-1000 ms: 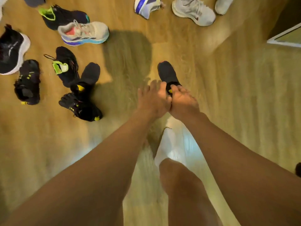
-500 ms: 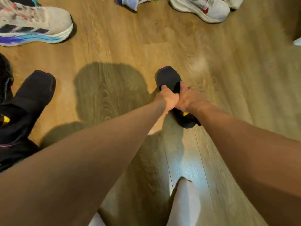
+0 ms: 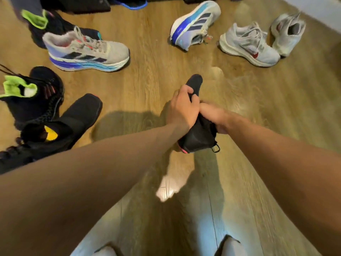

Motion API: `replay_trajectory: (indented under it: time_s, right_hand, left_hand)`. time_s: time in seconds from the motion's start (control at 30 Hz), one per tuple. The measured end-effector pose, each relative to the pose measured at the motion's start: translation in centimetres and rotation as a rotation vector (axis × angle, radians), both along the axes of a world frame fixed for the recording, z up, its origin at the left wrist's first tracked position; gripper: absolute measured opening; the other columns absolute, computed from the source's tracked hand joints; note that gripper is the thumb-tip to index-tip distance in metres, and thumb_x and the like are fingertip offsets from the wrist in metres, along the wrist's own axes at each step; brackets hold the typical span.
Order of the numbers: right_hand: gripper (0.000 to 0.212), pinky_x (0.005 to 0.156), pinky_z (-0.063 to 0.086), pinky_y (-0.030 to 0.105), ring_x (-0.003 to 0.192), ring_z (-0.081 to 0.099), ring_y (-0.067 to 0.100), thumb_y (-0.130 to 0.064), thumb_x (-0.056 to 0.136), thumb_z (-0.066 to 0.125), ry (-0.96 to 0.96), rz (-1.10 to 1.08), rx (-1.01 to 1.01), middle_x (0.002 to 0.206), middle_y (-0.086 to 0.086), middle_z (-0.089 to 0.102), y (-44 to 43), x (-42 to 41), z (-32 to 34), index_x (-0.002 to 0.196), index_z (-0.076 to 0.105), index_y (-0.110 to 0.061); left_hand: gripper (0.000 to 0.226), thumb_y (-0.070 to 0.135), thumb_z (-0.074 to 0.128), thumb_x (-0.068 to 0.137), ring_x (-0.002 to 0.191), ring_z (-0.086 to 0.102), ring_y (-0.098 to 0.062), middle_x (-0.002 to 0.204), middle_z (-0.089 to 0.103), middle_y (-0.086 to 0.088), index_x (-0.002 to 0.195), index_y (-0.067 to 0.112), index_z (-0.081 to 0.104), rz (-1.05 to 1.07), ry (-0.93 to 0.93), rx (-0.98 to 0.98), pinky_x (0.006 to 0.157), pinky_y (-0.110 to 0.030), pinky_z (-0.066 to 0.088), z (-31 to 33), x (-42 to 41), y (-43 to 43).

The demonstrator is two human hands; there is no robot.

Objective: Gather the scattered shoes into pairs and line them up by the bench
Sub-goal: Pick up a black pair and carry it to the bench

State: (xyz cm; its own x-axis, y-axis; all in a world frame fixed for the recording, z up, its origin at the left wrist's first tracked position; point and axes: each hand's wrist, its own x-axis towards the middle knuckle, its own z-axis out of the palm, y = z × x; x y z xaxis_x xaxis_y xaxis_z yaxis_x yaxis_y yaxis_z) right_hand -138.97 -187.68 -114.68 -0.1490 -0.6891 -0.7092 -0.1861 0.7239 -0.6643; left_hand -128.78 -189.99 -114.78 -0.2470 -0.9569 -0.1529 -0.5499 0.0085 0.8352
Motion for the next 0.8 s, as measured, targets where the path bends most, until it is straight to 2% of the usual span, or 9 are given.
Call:
replay_trajectory:
  time_s: [0.1, 0.2, 0.27, 0.33, 0.43, 0.53, 0.6, 0.7, 0.8]
  right_hand:
    - [0.037, 0.088, 0.052, 0.040, 0.096, 0.065, 0.032, -0.041, 0.091, 0.048, -0.334, -0.090, 0.047, 0.097, 0.015, 0.068, -1.2, 2.2, -0.1, 0.098, 0.065, -0.009]
    - [0.029, 0.078, 0.053, 0.036, 0.083, 0.065, 0.029, -0.032, 0.085, 0.050, -0.403, -0.050, 0.044, 0.089, 0.016, 0.066, -2.9, 3.5, 0.4, 0.087, 0.067, -0.009]
    - [0.023, 0.074, 0.051, 0.035, 0.076, 0.064, 0.029, -0.027, 0.078, 0.050, -0.310, 0.023, 0.078, 0.084, 0.015, 0.066, -3.9, 4.4, 0.6, 0.076, 0.067, -0.010]
    - [0.020, 0.073, 0.051, 0.034, 0.075, 0.064, 0.028, -0.028, 0.080, 0.052, -0.143, 0.135, 0.097, 0.090, 0.015, 0.067, -5.2, 6.9, 0.8, 0.077, 0.065, -0.013]
    - [0.034, 0.078, 0.053, 0.034, 0.086, 0.063, 0.025, -0.035, 0.083, 0.060, 0.219, 0.280, 0.012, 0.105, 0.013, 0.066, -7.0, 12.1, 0.2, 0.105, 0.062, -0.009]
    - [0.064, 0.077, 0.047, 0.032, 0.096, 0.057, 0.026, -0.040, 0.078, 0.066, 0.611, 0.453, -0.053, 0.117, 0.012, 0.058, -8.2, 17.3, -0.1, 0.130, 0.048, -0.007]
    - [0.086, 0.089, 0.048, 0.038, 0.112, 0.054, 0.031, -0.045, 0.076, 0.066, 0.708, 0.529, 0.006, 0.133, 0.012, 0.051, -8.9, 19.8, -0.7, 0.145, 0.028, -0.011]
    - [0.097, 0.095, 0.046, 0.047, 0.120, 0.049, 0.038, -0.045, 0.074, 0.063, 0.772, 0.627, 0.115, 0.139, 0.015, 0.043, -8.9, 22.5, -2.2, 0.151, 0.009, -0.024]
    - [0.102, 0.098, 0.043, 0.051, 0.124, 0.044, 0.041, -0.050, 0.077, 0.060, 0.786, 0.707, 0.155, 0.144, 0.017, 0.035, -8.1, 23.7, -4.2, 0.152, -0.002, -0.023]
  left_hand:
    - [0.024, 0.031, 0.037, 0.099, 0.097, 0.056, -0.024, 0.104, 0.053, -0.002, 0.104, 0.018, 0.056, -0.088, -0.146, -0.219, 0.081, -0.036, 0.043, 1.3, 2.9, -1.3]
    - [0.024, 0.029, 0.040, 0.098, 0.107, 0.051, -0.024, 0.110, 0.052, -0.005, 0.113, 0.017, 0.054, -0.152, -0.188, -0.309, 0.086, -0.038, 0.043, 1.5, 5.6, -1.3]
    - [0.028, 0.024, 0.043, 0.096, 0.112, 0.050, -0.024, 0.114, 0.054, -0.007, 0.121, 0.017, 0.051, -0.183, -0.186, -0.326, 0.092, -0.039, 0.042, 1.4, 7.6, -1.3]
    - [0.032, 0.019, 0.044, 0.094, 0.107, 0.054, -0.027, 0.112, 0.059, -0.009, 0.126, 0.015, 0.048, -0.212, -0.219, -0.322, 0.088, -0.039, 0.043, 1.3, 10.6, -1.9]
    - [0.041, 0.020, 0.046, 0.093, 0.102, 0.059, -0.031, 0.110, 0.064, -0.012, 0.133, 0.012, 0.043, -0.312, -0.493, -0.391, 0.082, -0.040, 0.043, 1.0, 15.6, -3.2]
    - [0.053, 0.035, 0.049, 0.092, 0.113, 0.054, -0.034, 0.124, 0.058, -0.013, 0.139, 0.013, 0.035, -0.278, -0.846, -0.343, 0.093, -0.044, 0.039, -0.2, 19.9, -4.4]
    - [0.067, 0.045, 0.055, 0.088, 0.127, 0.042, -0.038, 0.139, 0.045, -0.016, 0.142, 0.015, 0.029, -0.171, -0.985, -0.099, 0.102, -0.053, 0.030, -0.9, 22.6, -5.4]
    - [0.086, 0.045, 0.065, 0.084, 0.135, 0.027, -0.043, 0.147, 0.029, -0.021, 0.148, 0.016, 0.016, -0.124, -1.127, 0.205, 0.104, -0.067, 0.026, -1.6, 26.0, -6.3]
    - [0.077, 0.035, 0.060, 0.090, 0.129, 0.030, -0.043, 0.143, 0.033, -0.021, 0.149, 0.016, 0.016, -0.231, -1.282, 0.103, 0.096, -0.059, 0.037, -2.9, 27.4, -5.7]
